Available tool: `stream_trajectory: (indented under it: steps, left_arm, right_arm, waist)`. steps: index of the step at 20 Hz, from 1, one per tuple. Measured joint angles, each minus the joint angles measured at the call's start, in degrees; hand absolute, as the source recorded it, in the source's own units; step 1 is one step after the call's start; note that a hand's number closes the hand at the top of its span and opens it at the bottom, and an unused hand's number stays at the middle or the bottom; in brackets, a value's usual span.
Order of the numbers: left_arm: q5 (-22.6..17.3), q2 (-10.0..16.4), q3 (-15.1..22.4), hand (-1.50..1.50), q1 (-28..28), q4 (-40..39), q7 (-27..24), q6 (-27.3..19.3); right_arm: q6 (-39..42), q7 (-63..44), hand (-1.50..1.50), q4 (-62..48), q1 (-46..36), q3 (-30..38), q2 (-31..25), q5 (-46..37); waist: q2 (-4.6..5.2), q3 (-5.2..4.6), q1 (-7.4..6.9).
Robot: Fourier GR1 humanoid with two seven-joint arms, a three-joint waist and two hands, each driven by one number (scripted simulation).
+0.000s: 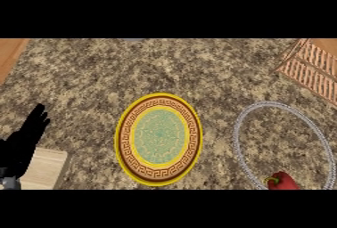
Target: Pick the pear from the placemat and place it in the tiered shelf
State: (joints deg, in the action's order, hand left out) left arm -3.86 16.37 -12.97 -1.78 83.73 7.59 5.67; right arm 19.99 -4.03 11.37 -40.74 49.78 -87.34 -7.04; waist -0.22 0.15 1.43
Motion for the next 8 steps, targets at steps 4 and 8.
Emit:
stream_trajectory:
  steps: [4, 8]
  left_arm:
    - [0.2, -0.3, -0.4, 0.0, -1.0, 0.2, -0.2, -0.6]
    - [0.3, -0.5, -1.5, 0.0, -2.5, -0.5, -1.7, -1.1]
  right_arm:
    - [5.9, 1.9, -1.5, -5.1, 7.7, 2.9, -6.2, 1.8]
    - [11.3, 4.9, -1.5, -8.9, 14.6, 5.1, -9.9, 3.4]
  waist:
    - [-0.23, 0.08, 1.29]
    - [-0.64, 0.22, 3.28]
